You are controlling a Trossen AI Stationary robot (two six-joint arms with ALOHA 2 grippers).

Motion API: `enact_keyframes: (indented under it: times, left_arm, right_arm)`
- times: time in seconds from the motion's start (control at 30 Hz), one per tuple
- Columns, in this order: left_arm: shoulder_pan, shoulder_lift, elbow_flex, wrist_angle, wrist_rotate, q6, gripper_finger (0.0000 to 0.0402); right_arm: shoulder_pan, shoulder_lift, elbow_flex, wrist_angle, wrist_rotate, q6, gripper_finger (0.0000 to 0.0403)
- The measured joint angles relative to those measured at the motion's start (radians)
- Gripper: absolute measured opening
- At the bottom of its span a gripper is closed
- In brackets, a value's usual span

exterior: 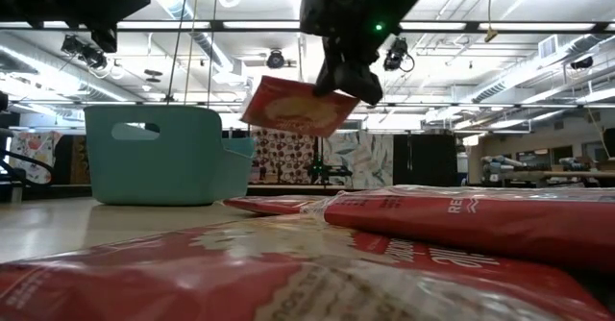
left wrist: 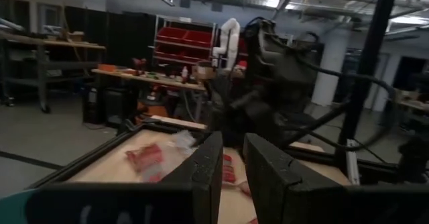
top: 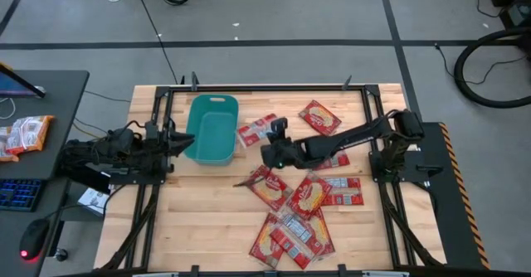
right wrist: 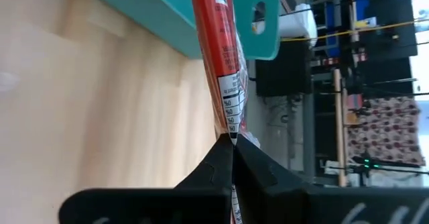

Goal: Sort popcorn bags into baskets
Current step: Put the red popcorn bag into the green bin

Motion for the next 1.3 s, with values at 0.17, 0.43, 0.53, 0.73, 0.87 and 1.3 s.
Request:
enact_keyframes:
  times: [0.17, 0.43, 0.53, 0.73, 0.87, 1.3]
  left_arm:
    - [0.000, 0.000, 0.000, 0.003, 0.012, -0.036, 0.0066]
    - [0.000, 0.000, 0.000, 0.022, 0.012, -0.063, 0.0066]
    - [0.000, 0.000, 0.001, 0.033, 0.013, -0.079, 0.0066]
    - [0.000, 0.000, 0.001, 0.052, 0.013, -0.102, 0.0066]
    - [0.000, 0.000, 0.001, 0.067, 0.012, -0.118, 0.0066]
    - [0.000, 0.000, 0.001, 0.111, 0.012, -0.115, 0.0066]
  right_arm:
    - [-0.041, 0.000, 0.026, 0.086, -0.061, -0.164, 0.0007]
    - [-0.084, 0.000, 0.026, 0.340, -0.240, -0.499, 0.0007]
    - [-0.101, 0.000, 0.026, 0.398, -0.326, -0.556, 0.0007]
    - [-0.122, 0.000, 0.026, 0.478, -0.426, -0.625, 0.0007]
    - [-0.127, 0.000, 0.032, 0.490, -0.442, -0.688, 0.0007]
    - [-0.191, 0.002, 0.339, 0.111, -0.628, -0.726, 0.0007]
